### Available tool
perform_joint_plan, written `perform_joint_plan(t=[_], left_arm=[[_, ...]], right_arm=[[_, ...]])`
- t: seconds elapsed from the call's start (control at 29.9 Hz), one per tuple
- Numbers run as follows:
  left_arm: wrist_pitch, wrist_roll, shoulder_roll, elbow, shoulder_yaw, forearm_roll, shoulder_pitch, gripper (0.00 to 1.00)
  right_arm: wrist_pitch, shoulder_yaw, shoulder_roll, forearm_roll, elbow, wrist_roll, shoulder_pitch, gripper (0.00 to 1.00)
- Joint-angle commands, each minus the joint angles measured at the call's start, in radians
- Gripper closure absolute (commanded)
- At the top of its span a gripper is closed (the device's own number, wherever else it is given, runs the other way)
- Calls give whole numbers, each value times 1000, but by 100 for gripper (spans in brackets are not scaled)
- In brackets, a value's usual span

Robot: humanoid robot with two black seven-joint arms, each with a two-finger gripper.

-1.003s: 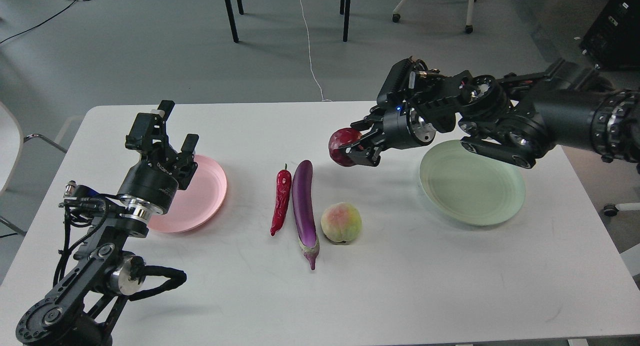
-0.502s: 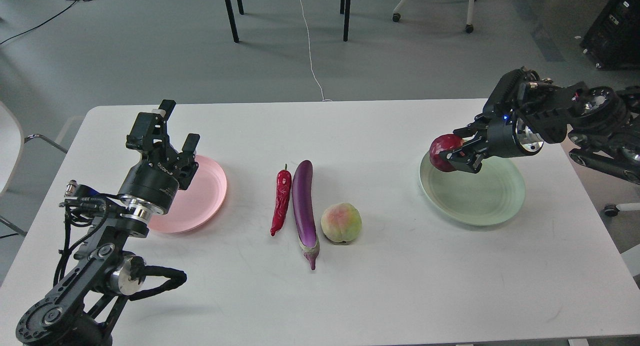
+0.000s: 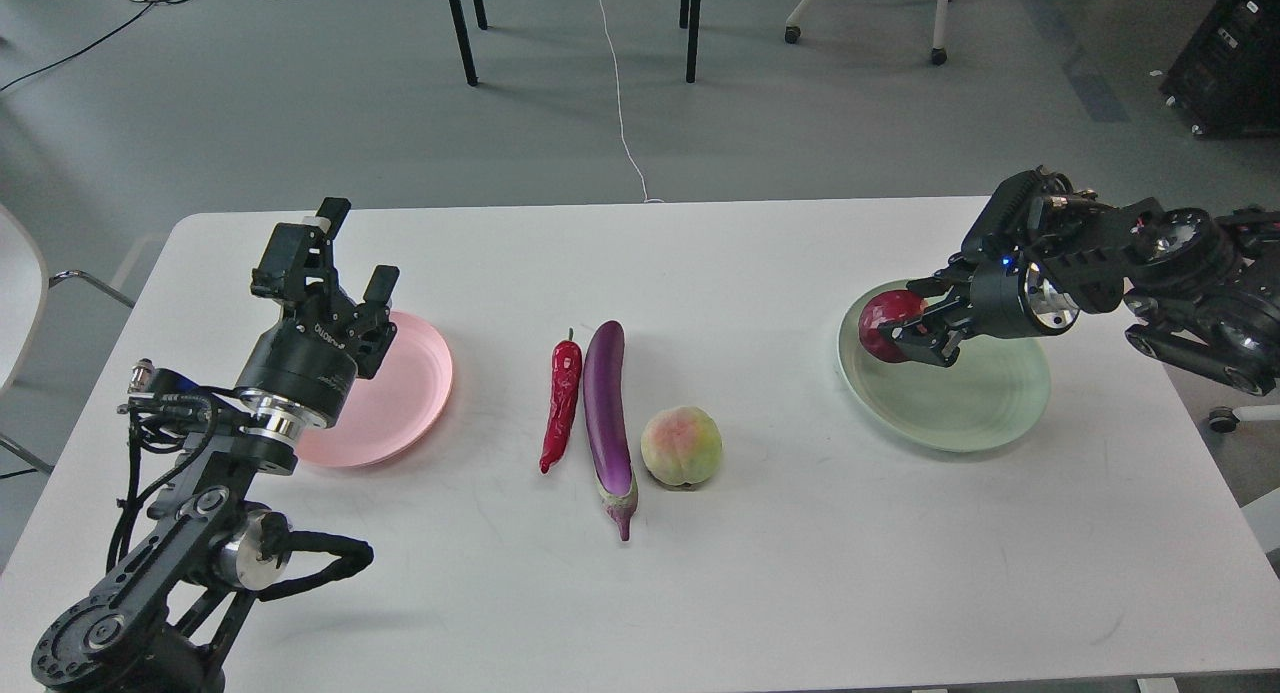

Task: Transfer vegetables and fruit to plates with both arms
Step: 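Carry the pomegranate onto the green plate and open the right gripper, then reach the right gripper down and grasp the peach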

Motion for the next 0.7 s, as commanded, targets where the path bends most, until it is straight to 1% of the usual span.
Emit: perform_joint_plan(t=[0.0, 0.1, 0.2, 0.3, 0.4, 0.47, 0.54, 0.67], left_arm=[[0, 0, 0, -3, 0, 0, 0, 0], [0, 0, 0, -3, 0, 1, 0, 0], [0, 0, 0, -4, 0, 1, 0, 0], [0, 0, 0, -4, 0, 1, 2, 0], [2, 0, 3, -6, 0, 1, 2, 0], [0, 0, 5, -7, -2, 1, 2, 0], [0, 0, 8, -7, -5, 1, 2, 0], [2, 2, 8, -7, -5, 1, 0, 0]], right_arm=[[0, 6, 3, 1, 1, 0, 0, 6], [3, 9, 2, 7, 13, 0, 17, 3], [3, 12, 0, 12, 36, 0, 66, 3], [12, 45, 0, 28, 143, 0, 144, 3], [20, 66, 11, 93, 254, 0, 201, 3], [20, 62, 60, 159, 321, 0, 235, 3], [24, 59, 104, 179, 352, 0, 241, 3], [58, 51, 201, 182, 348, 0, 241, 3]])
